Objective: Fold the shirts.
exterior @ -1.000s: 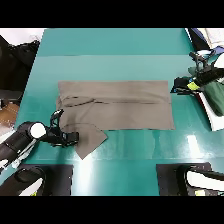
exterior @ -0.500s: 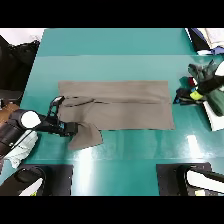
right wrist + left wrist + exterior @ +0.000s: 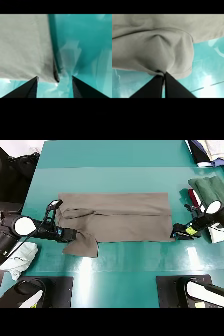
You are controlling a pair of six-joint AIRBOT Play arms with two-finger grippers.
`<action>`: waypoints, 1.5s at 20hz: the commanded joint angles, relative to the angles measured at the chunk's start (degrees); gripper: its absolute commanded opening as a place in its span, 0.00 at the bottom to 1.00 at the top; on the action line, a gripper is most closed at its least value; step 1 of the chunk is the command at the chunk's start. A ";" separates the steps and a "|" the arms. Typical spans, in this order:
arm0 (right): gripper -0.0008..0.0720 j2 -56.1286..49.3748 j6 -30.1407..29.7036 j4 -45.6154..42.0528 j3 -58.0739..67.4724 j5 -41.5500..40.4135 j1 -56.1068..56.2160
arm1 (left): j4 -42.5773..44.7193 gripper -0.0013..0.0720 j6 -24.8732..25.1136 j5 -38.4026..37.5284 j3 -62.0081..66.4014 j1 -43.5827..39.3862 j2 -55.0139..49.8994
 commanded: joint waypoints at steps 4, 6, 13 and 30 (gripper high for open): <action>0.45 0.02 -1.88 4.57 -1.99 -4.22 1.42 | 0.22 0.07 0.04 0.00 0.22 0.02 0.04; 0.03 0.20 -3.26 4.39 -1.99 -4.09 3.10 | 0.24 0.06 1.14 0.00 0.24 0.02 0.04; 0.03 14.51 -3.26 3.45 -1.97 9.27 -0.31 | -0.48 0.06 4.57 -11.06 4.81 0.00 0.63; 0.03 18.67 -2.12 7.17 7.87 2.86 -6.05 | 6.21 0.07 8.37 17.64 8.70 0.20 -0.17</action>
